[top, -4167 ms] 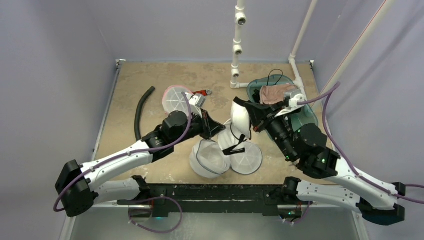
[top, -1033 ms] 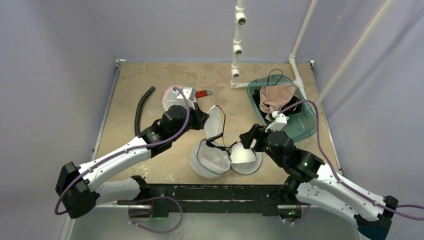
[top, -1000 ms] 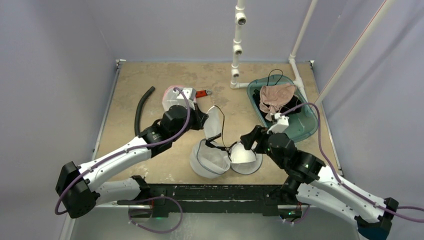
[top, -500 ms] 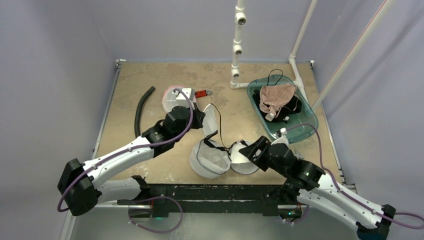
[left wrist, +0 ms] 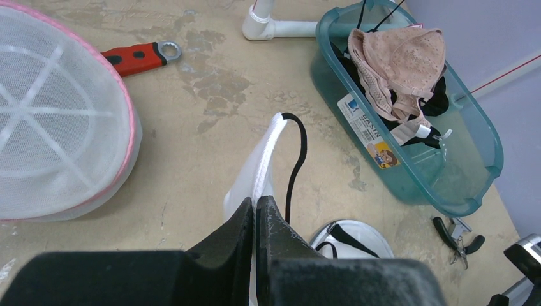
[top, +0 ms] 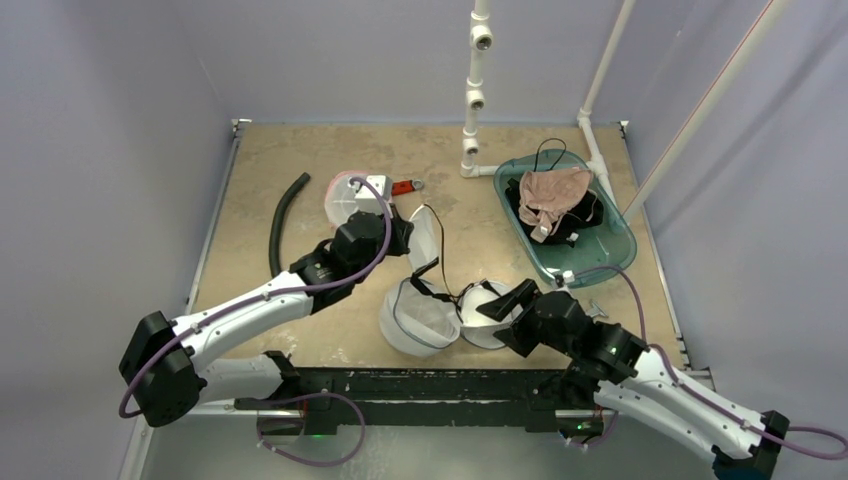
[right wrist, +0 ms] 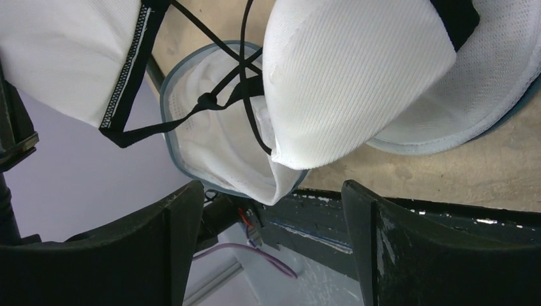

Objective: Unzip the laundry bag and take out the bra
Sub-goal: Pick up the bra from the laundry bag.

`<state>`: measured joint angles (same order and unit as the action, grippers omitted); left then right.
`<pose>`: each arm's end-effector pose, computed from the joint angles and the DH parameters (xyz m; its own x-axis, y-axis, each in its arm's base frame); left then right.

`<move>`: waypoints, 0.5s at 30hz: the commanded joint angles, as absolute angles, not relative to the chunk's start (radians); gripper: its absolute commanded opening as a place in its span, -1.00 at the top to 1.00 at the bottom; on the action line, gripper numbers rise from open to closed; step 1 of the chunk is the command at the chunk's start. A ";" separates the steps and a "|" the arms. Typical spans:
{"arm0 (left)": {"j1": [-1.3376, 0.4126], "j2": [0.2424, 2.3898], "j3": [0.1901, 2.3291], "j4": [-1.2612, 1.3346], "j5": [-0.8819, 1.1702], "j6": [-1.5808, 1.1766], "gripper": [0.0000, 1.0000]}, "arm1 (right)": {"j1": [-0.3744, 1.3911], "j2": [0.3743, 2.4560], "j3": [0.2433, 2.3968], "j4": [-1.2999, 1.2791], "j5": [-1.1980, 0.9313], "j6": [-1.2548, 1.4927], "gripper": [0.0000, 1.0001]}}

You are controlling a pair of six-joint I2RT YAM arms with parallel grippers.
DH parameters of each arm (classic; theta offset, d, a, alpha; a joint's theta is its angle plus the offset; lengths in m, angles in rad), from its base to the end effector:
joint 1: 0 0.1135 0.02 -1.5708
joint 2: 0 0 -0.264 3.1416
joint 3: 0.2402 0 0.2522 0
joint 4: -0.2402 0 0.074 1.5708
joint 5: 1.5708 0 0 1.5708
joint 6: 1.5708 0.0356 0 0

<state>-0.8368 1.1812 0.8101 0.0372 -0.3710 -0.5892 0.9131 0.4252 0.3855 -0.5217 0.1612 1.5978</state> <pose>0.1911 -0.1926 0.2897 -0.4395 -0.2859 -0.8515 0.2626 0.8657 -0.4262 0.0773 0.0907 0.2145 -0.6890 0.7220 -0.0626 0.3442 0.4020 0.8485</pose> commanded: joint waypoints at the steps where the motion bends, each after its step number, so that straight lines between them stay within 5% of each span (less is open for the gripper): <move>1: -0.844 1.177 0.829 0.084 -0.385 -0.585 1.00 | 0.910 0.433 0.366 -0.528 0.177 1.676 -0.64; 6: -0.845 1.174 0.826 0.087 -0.380 -0.589 1.00 | 0.911 0.453 0.317 -0.485 0.249 1.699 -0.61; 15: -0.851 1.173 0.829 0.077 -0.335 -0.587 1.00 | 0.911 0.525 0.330 -0.365 0.406 1.655 -0.11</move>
